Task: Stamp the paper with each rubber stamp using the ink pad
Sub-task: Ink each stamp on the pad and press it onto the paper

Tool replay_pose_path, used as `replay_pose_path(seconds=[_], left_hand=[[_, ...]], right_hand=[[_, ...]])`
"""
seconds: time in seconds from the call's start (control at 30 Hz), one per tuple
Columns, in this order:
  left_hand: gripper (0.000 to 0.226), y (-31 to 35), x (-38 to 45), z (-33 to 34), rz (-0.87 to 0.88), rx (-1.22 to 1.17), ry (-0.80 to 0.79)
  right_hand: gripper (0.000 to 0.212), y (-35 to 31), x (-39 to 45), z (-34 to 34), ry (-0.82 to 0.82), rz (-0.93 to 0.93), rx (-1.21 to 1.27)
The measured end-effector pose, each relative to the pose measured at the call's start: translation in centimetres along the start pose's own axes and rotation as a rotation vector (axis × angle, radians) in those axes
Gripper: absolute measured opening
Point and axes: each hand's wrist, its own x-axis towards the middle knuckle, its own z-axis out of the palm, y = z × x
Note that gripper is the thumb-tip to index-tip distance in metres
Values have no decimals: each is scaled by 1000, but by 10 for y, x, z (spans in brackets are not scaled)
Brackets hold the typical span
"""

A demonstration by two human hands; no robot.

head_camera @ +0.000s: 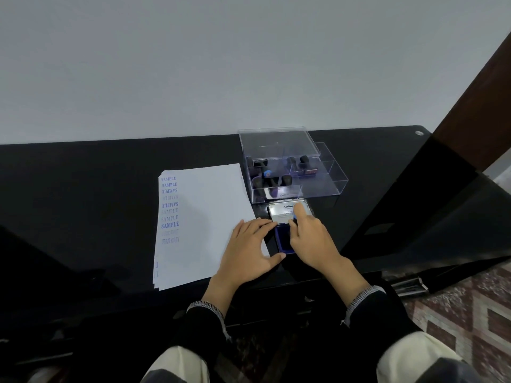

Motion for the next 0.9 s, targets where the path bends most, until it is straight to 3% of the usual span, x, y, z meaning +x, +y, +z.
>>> replay_pose_path(seconds=[0.2, 0.33, 0.47, 0.57, 0.63, 0.9], left_hand=[[72, 0, 0, 1, 3, -3, 11], [73, -1, 1, 2, 1, 6, 8], [73, -1, 0, 1, 3, 4, 7], [73, -1, 0, 1, 0, -2, 6], [73, -2, 1, 2, 0, -2, 10], [73, -1, 0, 1, 2, -3, 9]], right_hand=[[13, 1, -18, 10, 155, -6, 6], [10, 4, -13, 9, 128, -30, 17], [22, 9, -9, 9, 103, -13, 81], [11, 9, -10, 10, 112, -15, 29], [17, 8, -11, 12, 115, -25, -52], [13, 6, -12, 11, 121, -18, -1]])
